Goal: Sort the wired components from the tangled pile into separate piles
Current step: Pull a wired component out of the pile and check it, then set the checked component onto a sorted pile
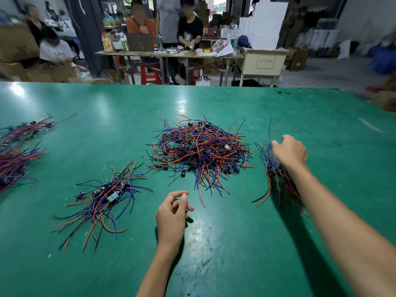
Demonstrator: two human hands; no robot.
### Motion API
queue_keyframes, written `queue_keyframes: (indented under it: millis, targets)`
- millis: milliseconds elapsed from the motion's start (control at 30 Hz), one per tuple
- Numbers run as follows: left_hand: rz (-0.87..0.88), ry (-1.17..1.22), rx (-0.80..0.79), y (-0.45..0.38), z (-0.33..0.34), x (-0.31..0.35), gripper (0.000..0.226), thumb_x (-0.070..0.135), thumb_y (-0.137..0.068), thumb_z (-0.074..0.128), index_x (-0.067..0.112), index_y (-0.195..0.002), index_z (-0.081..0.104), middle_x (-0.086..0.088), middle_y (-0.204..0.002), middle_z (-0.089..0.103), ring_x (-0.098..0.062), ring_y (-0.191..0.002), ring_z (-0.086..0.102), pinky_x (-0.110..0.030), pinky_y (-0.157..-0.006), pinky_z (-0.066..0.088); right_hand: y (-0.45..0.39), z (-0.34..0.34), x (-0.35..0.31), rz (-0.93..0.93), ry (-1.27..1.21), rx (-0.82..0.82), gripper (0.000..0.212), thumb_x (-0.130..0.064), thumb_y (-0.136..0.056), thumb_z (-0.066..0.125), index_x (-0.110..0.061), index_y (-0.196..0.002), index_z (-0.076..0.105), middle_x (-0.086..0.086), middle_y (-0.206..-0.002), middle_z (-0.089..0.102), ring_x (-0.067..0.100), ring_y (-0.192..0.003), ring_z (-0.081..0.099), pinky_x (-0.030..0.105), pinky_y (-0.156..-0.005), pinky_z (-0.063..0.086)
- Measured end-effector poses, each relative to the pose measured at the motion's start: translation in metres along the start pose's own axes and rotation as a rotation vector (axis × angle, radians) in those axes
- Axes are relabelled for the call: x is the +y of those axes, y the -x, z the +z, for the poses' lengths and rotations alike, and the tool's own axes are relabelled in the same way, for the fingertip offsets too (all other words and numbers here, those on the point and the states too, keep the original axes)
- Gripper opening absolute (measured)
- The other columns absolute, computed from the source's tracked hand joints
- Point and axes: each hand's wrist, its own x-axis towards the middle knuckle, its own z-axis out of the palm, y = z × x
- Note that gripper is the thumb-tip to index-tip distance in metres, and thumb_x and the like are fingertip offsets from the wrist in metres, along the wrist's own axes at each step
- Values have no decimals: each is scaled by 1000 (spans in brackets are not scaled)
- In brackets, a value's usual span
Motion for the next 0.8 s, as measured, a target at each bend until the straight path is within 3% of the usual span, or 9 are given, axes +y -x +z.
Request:
queue_keyframes:
  millis: [67,133,233,333,433,633,800]
  targets:
    - [12,-12,-9,2,1,-1,16,22,-99,62,34,-92,71,-6,-68,70,-14,-54,54,-32,-50,50,4,4,1,-15,167,-53,38,-27,-93,59,-7,-125,62,23,-128,63,41,-121,58,42,-98,47]
    - [17,-14,-2,0,2,-2,17,22,-99,62,34,-92,72,-6,-67,69,-13,-54,54,-33,-50,50,27,24,-3,-171,122,-59,30,-21,-90,60,-19,-119,68,14,-119,69,34,-114,63,41,-94,50]
    - [30,-39,-14,-1,3,-3,19,20,-98,62,34,-91,72,-6,-65,69,-13,-55,56,-37,-52,54,68,64,-6,-292,8,-176,23,-32,-94,63,-29,-115,71,-1,-101,74,25,-97,68,34,-83,53]
    - [49,-70,-37,1,2,-4,22,19,-98,62,36,-88,71,-5,-64,69,-12,-56,57,-28,-52,52,86,91,-5,-269,-63,-170,32,-35,-97,63,-28,-128,65,2,-102,64,26,-96,63,33,-77,48]
    - [44,-88,-39,0,1,-5,22,19,-98,63,37,-88,71,-4,-64,69,-13,-57,57,-28,-53,50,93,104,-1,-244,-110,-51,25,-33,-97,65,-22,-119,71,5,-105,62,25,-101,57,33,-77,43]
    - [50,-81,-49,0,2,-7,19,20,-98,62,34,-90,72,-4,-64,68,-12,-57,57,-40,-58,59,100,101,10,-262,-283,-63,8,-24,-96,68,-20,-102,67,0,-101,71,24,-98,62,35,-81,49]
    - [35,-104,-59,0,2,-6,14,25,-96,63,33,-89,72,-3,-64,69,-29,-65,62,-54,-66,59,112,93,18,-173,-361,-1,22,-20,-97,65,-18,-119,67,2,-107,71,18,-80,61,28,-79,38]
